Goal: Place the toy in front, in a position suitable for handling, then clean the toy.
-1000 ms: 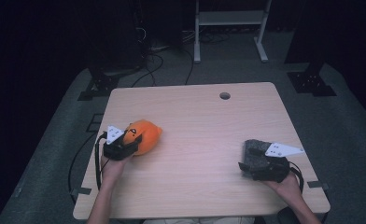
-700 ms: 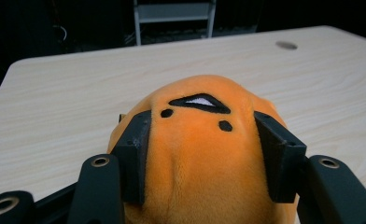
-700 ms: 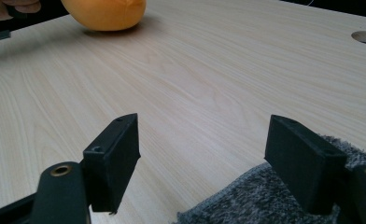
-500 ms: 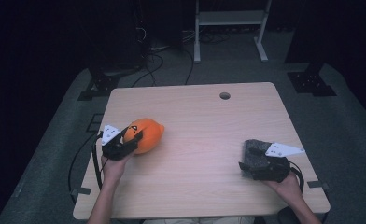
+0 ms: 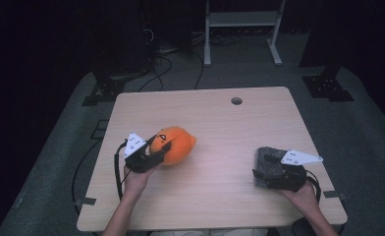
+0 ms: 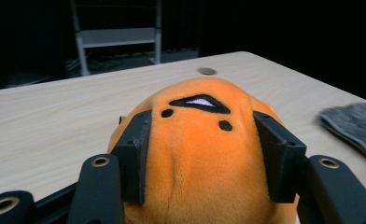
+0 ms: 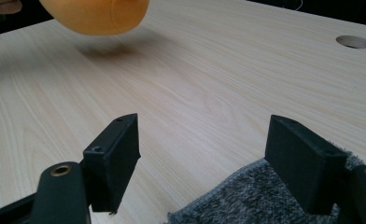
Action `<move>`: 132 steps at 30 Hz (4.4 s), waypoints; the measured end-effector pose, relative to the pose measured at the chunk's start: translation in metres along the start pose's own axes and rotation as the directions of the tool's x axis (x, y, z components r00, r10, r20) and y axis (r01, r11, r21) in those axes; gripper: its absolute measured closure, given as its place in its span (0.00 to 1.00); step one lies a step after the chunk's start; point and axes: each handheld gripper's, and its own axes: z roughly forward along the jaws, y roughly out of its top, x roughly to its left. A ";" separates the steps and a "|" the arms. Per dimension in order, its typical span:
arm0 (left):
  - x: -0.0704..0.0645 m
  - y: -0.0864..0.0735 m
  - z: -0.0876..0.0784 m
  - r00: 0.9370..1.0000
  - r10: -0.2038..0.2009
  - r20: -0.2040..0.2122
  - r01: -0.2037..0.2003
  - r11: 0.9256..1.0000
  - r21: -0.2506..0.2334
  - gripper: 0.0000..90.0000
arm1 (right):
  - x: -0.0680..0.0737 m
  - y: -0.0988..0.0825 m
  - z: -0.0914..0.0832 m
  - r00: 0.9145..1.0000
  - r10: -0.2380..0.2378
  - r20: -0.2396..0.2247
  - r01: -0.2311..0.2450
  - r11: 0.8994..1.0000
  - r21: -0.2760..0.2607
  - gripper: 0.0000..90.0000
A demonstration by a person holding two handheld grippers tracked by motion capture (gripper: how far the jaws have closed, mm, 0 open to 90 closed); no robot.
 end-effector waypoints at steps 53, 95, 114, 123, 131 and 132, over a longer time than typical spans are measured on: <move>-0.085 -0.019 0.026 0.956 0.115 0.271 -0.130 0.991 0.037 0.14 | -0.006 0.000 -0.010 0.998 0.027 0.050 -0.025 0.999 -0.042 0.28; -0.074 -0.016 0.027 0.962 0.141 0.234 -0.149 0.989 0.019 0.13 | -0.074 -0.018 0.004 0.978 0.077 0.194 -0.112 0.977 0.179 0.41; -0.072 -0.016 0.025 0.957 0.151 0.246 -0.164 0.986 0.031 0.13 | -0.063 -0.025 0.023 0.982 0.023 0.188 -0.076 0.956 0.282 0.64; -0.067 -0.015 0.023 0.947 0.155 0.282 -0.175 0.983 0.048 0.13 | -0.063 -0.020 0.021 0.982 0.048 0.183 -0.103 0.947 0.305 0.88; -0.062 -0.018 0.024 0.926 0.169 0.338 -0.210 0.974 0.088 0.14 | -0.047 0.004 -0.004 0.996 0.039 0.075 -0.048 0.992 0.113 0.89; -0.061 -0.018 0.023 0.922 0.166 0.349 -0.210 0.973 0.093 0.15 | -0.041 0.010 -0.007 0.999 0.034 0.041 -0.037 0.996 0.078 0.89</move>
